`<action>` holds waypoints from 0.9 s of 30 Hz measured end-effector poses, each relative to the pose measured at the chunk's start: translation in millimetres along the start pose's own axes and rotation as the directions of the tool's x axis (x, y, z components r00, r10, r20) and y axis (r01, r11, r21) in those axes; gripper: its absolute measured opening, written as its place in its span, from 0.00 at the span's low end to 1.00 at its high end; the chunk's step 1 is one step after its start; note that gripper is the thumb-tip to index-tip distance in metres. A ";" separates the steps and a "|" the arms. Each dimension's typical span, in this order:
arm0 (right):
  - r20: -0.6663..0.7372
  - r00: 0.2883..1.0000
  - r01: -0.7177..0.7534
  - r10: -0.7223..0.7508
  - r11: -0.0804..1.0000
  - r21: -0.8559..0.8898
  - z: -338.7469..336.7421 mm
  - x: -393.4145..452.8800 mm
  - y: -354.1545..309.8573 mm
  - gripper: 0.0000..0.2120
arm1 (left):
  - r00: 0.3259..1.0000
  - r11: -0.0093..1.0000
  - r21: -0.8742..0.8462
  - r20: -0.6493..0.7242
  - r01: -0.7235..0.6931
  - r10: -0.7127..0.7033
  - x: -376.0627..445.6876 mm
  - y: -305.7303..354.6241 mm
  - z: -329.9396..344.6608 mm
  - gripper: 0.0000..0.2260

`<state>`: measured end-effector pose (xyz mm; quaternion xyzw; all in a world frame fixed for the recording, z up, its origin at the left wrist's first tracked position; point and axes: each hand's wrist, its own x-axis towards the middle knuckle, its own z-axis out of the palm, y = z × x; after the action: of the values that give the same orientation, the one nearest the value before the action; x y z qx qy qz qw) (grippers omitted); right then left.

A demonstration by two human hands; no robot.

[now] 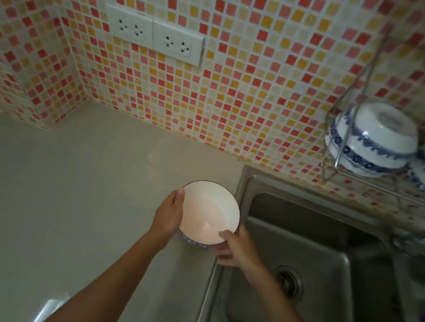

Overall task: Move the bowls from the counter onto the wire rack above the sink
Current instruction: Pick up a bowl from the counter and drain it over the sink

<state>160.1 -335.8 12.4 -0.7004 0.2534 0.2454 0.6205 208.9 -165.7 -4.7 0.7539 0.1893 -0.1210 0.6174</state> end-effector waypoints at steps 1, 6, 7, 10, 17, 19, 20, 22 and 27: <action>-0.016 1.000 -0.007 0.008 0.997 0.071 -14.0 -10.1 6.3 0.20 | 1.000 1.000 0.005 0.024 -0.015 0.015 -8.8 3.2 10.0 0.19; 0.096 0.995 -0.065 0.009 0.798 0.599 -85.6 -63.5 31.6 0.16 | 0.974 0.993 0.027 0.200 -0.111 0.103 -58.8 20.2 76.9 0.19; 0.089 0.996 -0.061 0.006 0.773 0.632 -100.2 -72.5 35.2 0.16 | 0.967 0.991 0.024 0.226 -0.131 0.122 -69.8 24.6 91.2 0.20; 0.069 0.997 -0.029 -0.020 0.765 0.643 -144.1 -96.4 44.1 0.25 | 0.943 0.988 0.008 0.297 -0.156 0.147 -96.5 35.1 132.2 0.21; -0.004 0.999 0.034 -0.042 0.776 0.630 -226.4 -135.9 71.8 0.29 | 0.902 0.976 -0.003 0.383 -0.216 0.201 -148.8 50.7 204.4 0.22; -0.020 0.999 0.043 -0.040 0.754 0.656 -240.9 -141.5 83.5 0.29 | 0.892 0.962 0.054 0.392 -0.268 0.226 -160.2 52.2 221.3 0.22; -0.031 0.999 0.051 -0.041 0.746 0.664 -247.5 -143.3 89.4 0.29 | 0.890 0.950 0.093 0.388 -0.298 0.240 -164.8 52.5 228.9 0.21; -0.044 0.998 0.062 -0.044 0.739 0.671 -259.2 -146.3 100.4 0.31 | 0.885 0.914 0.170 0.364 -0.370 0.290 -172.9 54.5 240.9 0.19; -0.050 0.998 0.062 -0.038 0.750 0.658 -283.8 -151.9 123.6 0.31 | 0.819 0.769 0.298 0.311 -0.565 0.482 -182.7 50.3 257.7 0.17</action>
<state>-27.3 -622.7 51.5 -0.4475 0.3151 0.1120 0.8294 79.8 -450.5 62.2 0.8628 -0.1247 -0.0584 0.4865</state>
